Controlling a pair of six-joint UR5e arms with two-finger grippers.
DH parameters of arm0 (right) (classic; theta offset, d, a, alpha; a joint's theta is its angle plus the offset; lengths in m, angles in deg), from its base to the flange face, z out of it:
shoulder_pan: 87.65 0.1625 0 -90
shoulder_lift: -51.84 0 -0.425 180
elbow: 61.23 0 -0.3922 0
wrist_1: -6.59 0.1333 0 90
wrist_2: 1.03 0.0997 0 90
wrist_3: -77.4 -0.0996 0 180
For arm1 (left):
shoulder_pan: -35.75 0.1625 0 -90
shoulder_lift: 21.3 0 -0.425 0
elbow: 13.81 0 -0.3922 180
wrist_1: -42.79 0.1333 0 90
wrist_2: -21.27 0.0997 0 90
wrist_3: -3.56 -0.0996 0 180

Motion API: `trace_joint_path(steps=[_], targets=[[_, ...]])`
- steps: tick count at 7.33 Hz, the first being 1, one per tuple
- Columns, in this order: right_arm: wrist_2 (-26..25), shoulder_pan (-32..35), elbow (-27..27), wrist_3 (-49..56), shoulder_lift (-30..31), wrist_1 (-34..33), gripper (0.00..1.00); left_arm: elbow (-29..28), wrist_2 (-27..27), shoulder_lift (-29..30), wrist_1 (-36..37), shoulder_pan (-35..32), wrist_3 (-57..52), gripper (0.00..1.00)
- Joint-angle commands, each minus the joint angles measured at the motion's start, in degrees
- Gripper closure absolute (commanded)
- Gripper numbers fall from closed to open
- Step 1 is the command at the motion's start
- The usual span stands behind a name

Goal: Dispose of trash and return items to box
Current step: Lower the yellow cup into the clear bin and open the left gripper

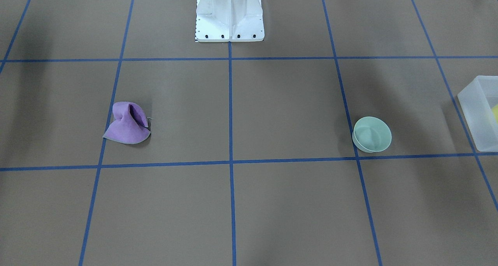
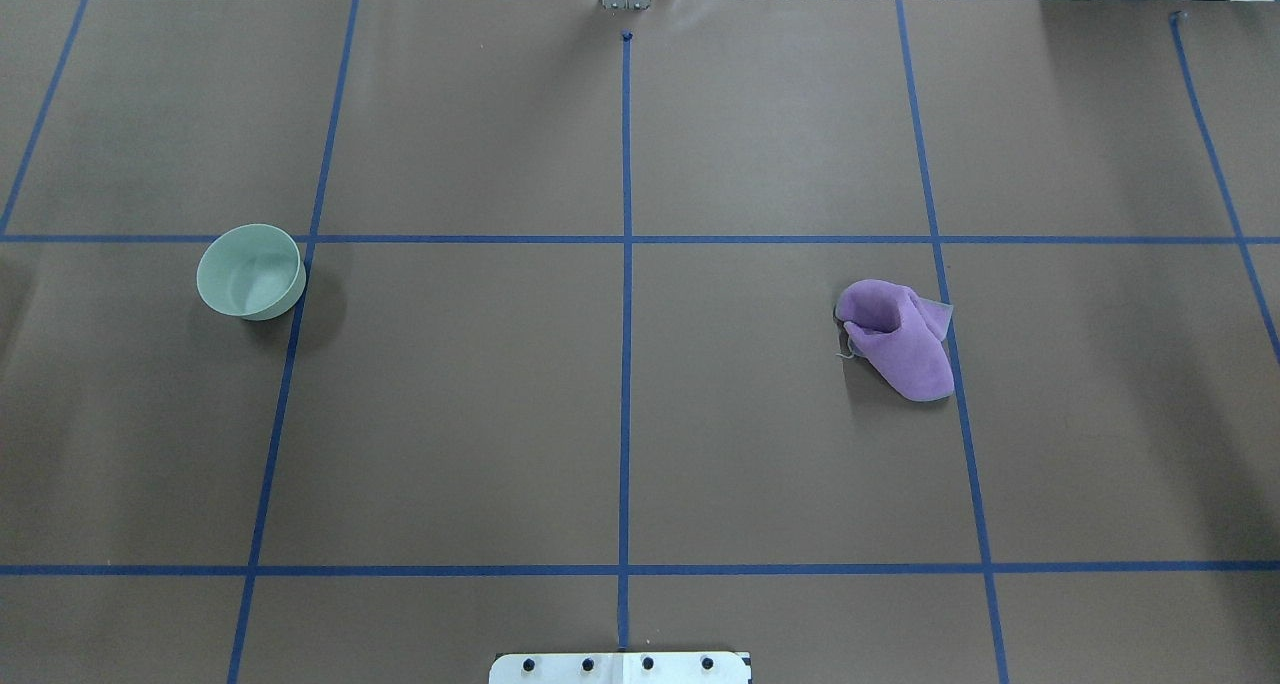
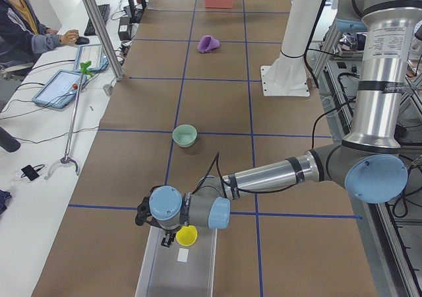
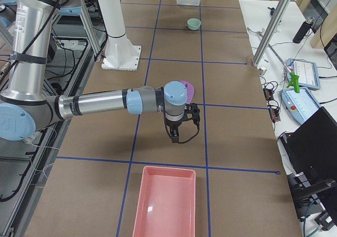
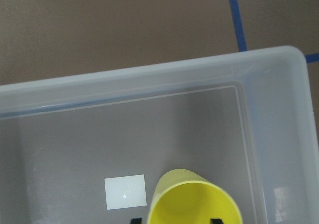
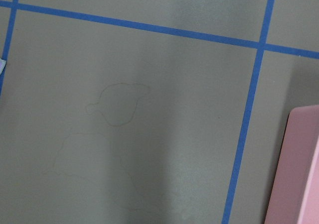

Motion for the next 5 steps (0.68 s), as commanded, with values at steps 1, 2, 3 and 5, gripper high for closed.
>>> trace_joint_path(steps=[1, 2, 3, 5], targets=[[0.9, 0.0, 0.0, -0.1, 0.1, -0.1, 0.00, 8.8, -2.7, 0.6, 11.0, -0.2, 0.0, 0.10], [1.2, 0.1, 0.0, -0.1, 0.1, -0.1, 0.00, 15.0, -2.6, 0.8, 18.0, -0.1, 2.4, 0.10], [1.2, 0.0, 0.0, -0.1, 0.1, -0.1, 0.00, 21.3, -2.6, 0.7, 19.3, 0.9, 12.8, 0.10], [1.2, 0.0, 0.1, -0.1, 0.1, 0.0, 0.00, 27.1, -2.3, 0.0, 16.7, 10.5, 27.2, 0.10]])
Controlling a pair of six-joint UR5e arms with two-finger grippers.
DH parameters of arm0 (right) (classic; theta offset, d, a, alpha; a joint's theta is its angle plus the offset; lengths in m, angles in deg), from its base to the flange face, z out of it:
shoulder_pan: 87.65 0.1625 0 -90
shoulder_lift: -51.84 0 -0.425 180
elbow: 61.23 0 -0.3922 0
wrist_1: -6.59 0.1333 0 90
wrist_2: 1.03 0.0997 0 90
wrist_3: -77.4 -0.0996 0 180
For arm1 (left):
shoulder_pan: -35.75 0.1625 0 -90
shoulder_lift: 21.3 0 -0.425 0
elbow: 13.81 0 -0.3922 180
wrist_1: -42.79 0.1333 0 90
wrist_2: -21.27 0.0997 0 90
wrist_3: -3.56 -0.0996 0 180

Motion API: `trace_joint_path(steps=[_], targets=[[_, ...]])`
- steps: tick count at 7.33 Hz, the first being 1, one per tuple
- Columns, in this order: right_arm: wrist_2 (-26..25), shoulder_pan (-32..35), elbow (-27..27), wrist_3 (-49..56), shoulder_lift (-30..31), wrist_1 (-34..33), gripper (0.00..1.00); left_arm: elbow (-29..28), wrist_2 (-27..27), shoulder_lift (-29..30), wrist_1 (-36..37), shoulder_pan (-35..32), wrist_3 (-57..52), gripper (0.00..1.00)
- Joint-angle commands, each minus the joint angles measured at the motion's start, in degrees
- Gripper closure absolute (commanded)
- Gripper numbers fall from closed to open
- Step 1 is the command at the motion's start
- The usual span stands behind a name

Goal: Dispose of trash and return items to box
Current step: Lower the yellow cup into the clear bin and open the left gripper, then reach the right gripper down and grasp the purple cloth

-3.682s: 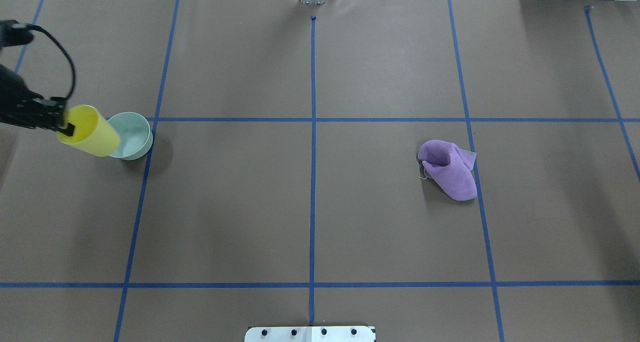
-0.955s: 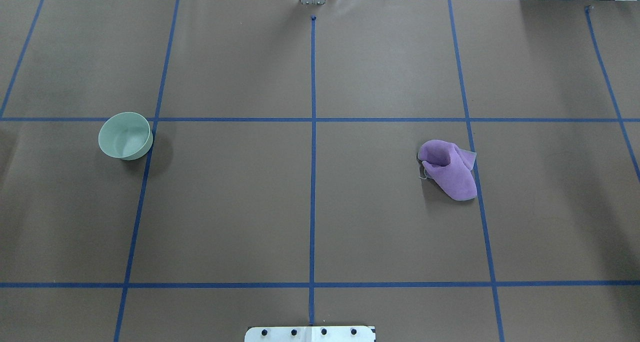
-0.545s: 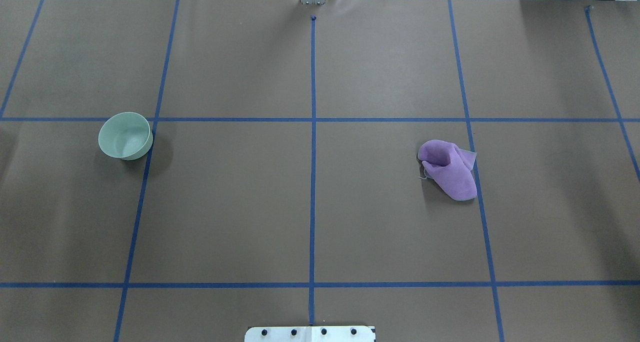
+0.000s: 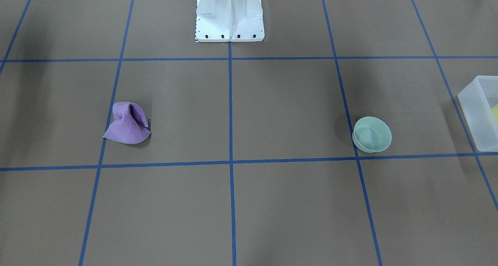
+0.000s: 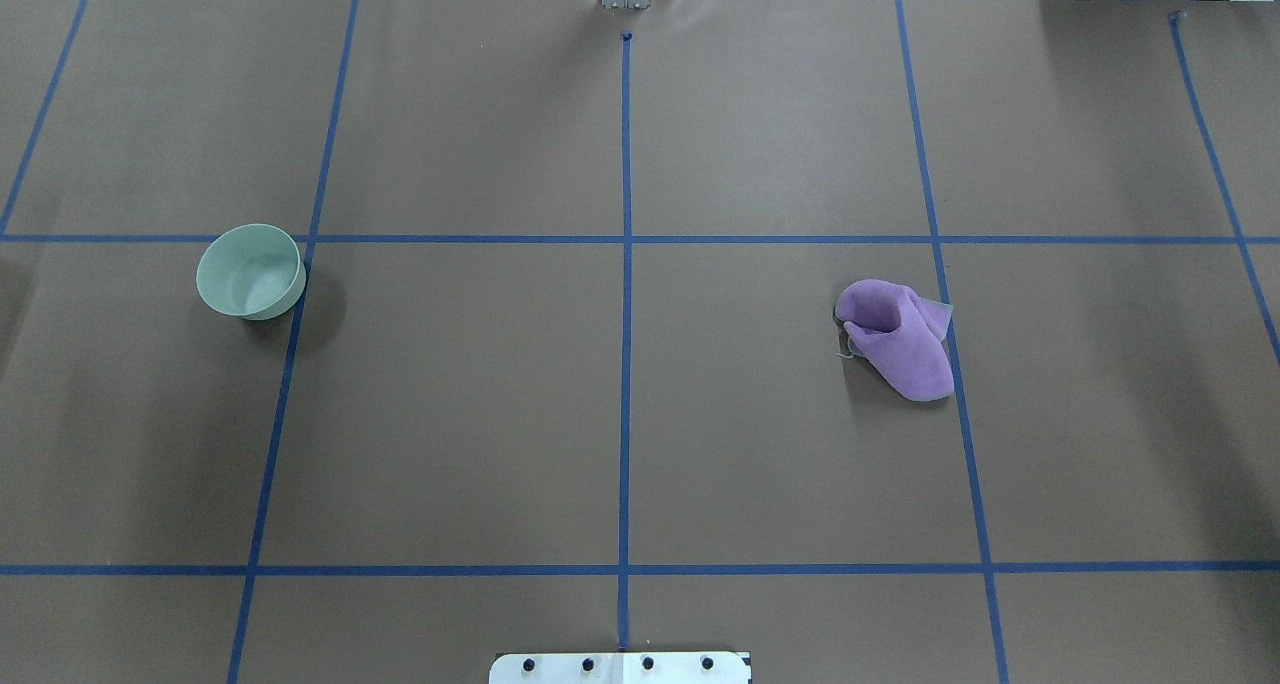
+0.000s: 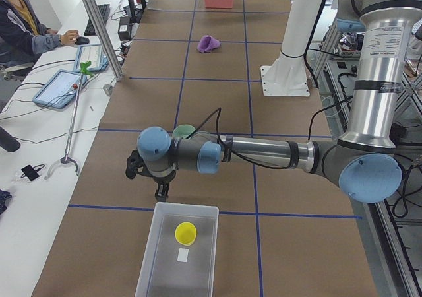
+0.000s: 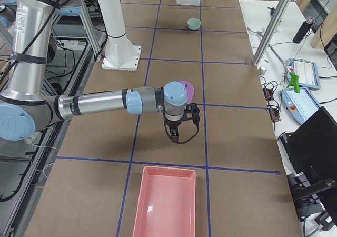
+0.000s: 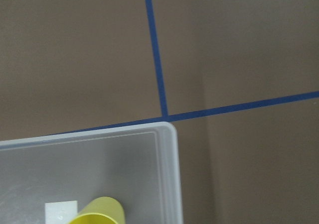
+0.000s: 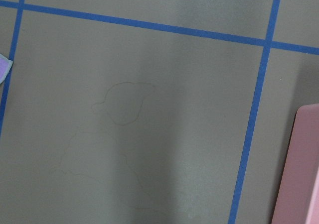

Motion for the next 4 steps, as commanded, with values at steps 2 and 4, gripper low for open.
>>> trace_joint_path(steps=[2, 4], targets=[[0.0, -3.3, 1.4, -5.8, -1.5, 3.1, 0.00, 3.2, 4.0, 0.1, -11.8, 13.9, 24.7, 0.10], [-2.6, -11.8, 0.2, -24.6, -3.4, 17.7, 0.00, 2.8, 6.1, 0.0, -14.9, 17.4, 28.9, 0.10]])
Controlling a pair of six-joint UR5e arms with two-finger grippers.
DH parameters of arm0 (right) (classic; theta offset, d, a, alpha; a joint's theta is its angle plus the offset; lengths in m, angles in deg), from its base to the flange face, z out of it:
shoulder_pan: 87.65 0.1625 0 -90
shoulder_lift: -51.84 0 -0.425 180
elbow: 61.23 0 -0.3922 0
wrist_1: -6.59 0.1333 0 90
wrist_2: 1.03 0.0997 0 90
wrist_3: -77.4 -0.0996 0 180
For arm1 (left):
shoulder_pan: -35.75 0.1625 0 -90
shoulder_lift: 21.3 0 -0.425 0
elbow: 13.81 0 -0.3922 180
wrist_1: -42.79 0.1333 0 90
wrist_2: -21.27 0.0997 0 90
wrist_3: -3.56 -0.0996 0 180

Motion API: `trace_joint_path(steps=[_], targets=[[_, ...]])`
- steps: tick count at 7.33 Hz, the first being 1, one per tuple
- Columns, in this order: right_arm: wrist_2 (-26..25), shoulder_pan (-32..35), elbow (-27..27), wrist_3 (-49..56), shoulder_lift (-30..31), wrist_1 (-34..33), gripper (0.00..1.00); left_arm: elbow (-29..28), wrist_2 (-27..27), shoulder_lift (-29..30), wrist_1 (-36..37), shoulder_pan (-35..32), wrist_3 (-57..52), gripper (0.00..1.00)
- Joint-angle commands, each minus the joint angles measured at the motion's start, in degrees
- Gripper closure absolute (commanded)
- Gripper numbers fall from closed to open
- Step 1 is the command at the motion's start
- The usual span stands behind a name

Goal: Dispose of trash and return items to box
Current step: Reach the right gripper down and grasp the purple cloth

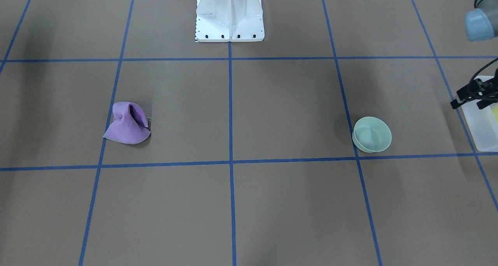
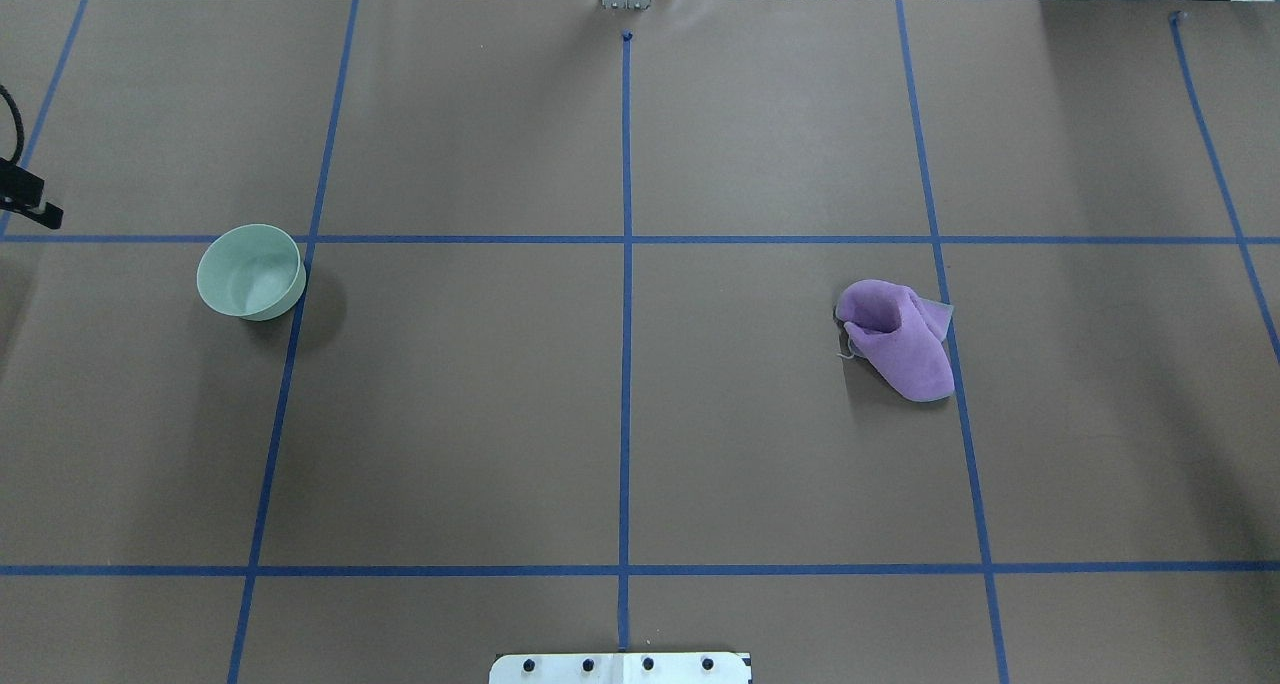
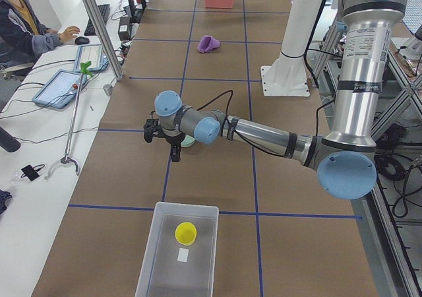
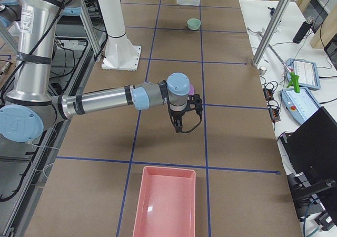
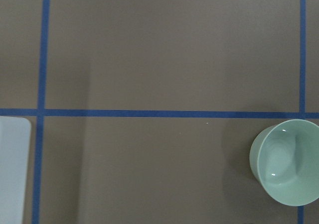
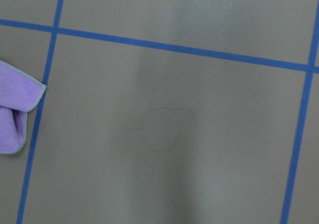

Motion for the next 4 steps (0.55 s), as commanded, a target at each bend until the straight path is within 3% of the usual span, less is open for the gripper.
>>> trace_joint_path(steps=[1, 3, 4], targets=[[-4.3, -10.8, -0.8, -19.5, -5.9, 9.8, 0.00, -0.1, 1.6, 0.1, -2.2, 2.9, 3.8, 0.10], [-13.6, -23.4, -2.9, -29.6, -15.3, 9.8, 0.00, -0.3, 1.7, 0.1, -2.9, 3.3, 4.5, 0.10], [-15.1, -26.3, -5.5, -32.9, -19.0, 10.5, 0.00, -0.3, 1.7, 0.1, -2.9, 3.3, 4.5, 0.10]])
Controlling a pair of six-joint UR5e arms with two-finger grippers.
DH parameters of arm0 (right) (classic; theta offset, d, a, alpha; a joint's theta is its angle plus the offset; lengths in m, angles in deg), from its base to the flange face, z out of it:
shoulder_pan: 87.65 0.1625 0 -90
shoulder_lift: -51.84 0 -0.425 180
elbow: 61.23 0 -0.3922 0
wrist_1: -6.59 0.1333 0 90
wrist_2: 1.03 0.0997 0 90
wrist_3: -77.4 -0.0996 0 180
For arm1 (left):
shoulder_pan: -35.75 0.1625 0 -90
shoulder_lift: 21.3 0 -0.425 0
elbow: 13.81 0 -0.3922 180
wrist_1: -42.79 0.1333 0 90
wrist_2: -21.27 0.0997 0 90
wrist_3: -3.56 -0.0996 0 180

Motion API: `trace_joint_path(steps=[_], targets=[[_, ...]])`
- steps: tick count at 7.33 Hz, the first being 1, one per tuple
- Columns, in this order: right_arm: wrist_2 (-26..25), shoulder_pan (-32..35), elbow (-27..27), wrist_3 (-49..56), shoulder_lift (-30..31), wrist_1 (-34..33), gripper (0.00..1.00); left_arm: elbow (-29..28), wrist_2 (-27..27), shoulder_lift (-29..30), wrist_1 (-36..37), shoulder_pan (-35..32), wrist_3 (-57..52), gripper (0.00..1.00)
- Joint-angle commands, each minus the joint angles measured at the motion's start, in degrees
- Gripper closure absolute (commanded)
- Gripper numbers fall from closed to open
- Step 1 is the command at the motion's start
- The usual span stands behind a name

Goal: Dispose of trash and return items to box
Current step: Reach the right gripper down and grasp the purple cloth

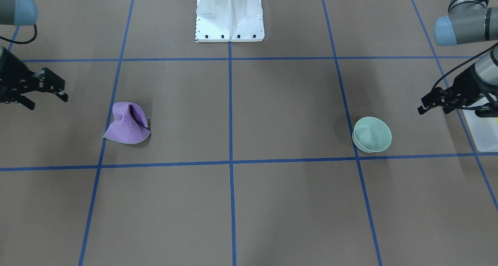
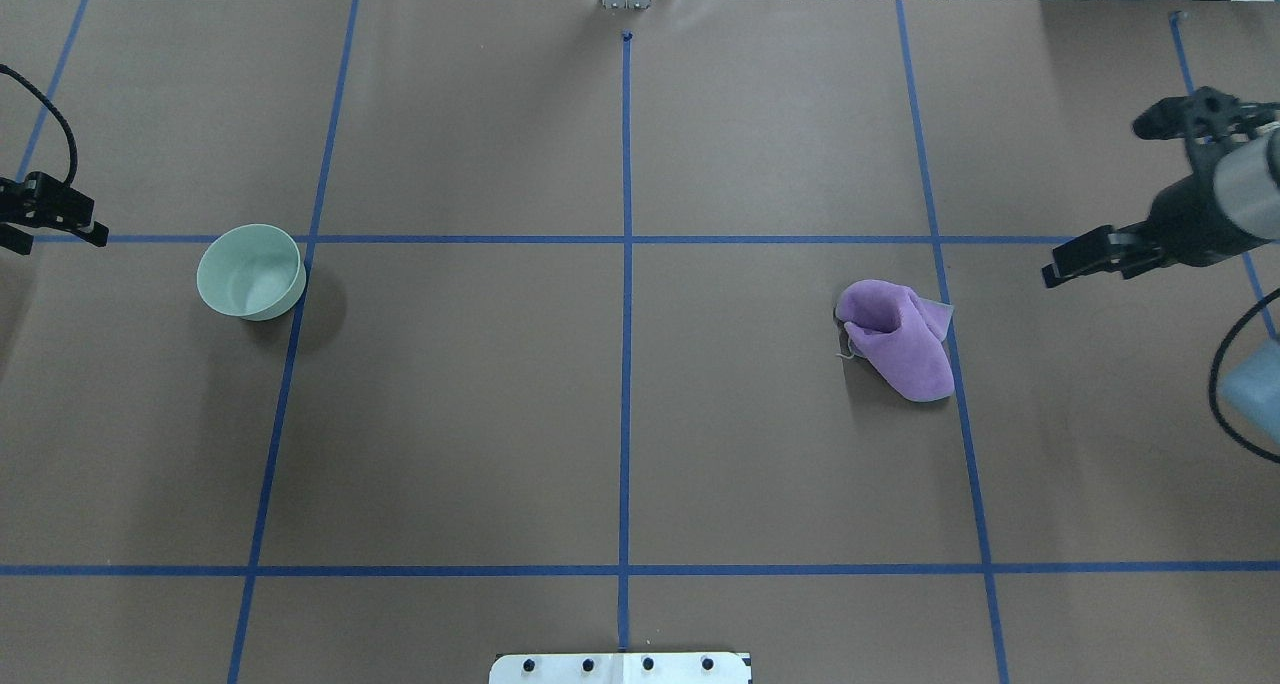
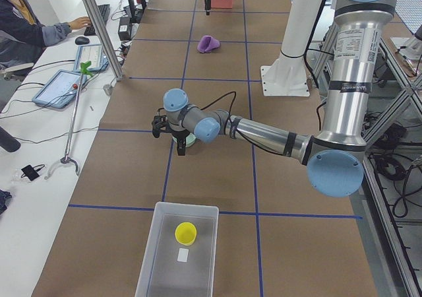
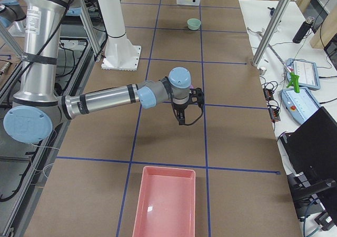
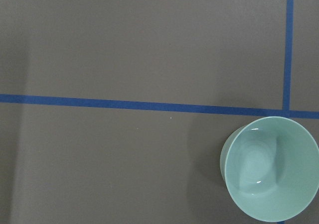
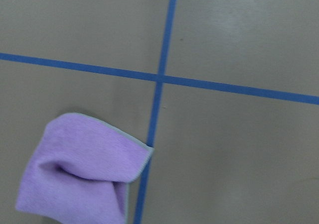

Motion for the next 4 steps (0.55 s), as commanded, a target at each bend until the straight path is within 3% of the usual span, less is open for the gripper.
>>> trace_joint_path(steps=[1, 4], targets=[[-4.4, -9.0, -2.8, -10.9, -7.9, 0.8, 0.00, 0.1, 0.1, 0.0, -0.1, 0.1, 0.2, 0.10], [-7.5, -13.8, -4.0, -12.4, -7.9, 0.8, 0.02, 0.2, 0.0, 0.0, -0.1, 0.1, 0.3, 0.10]])
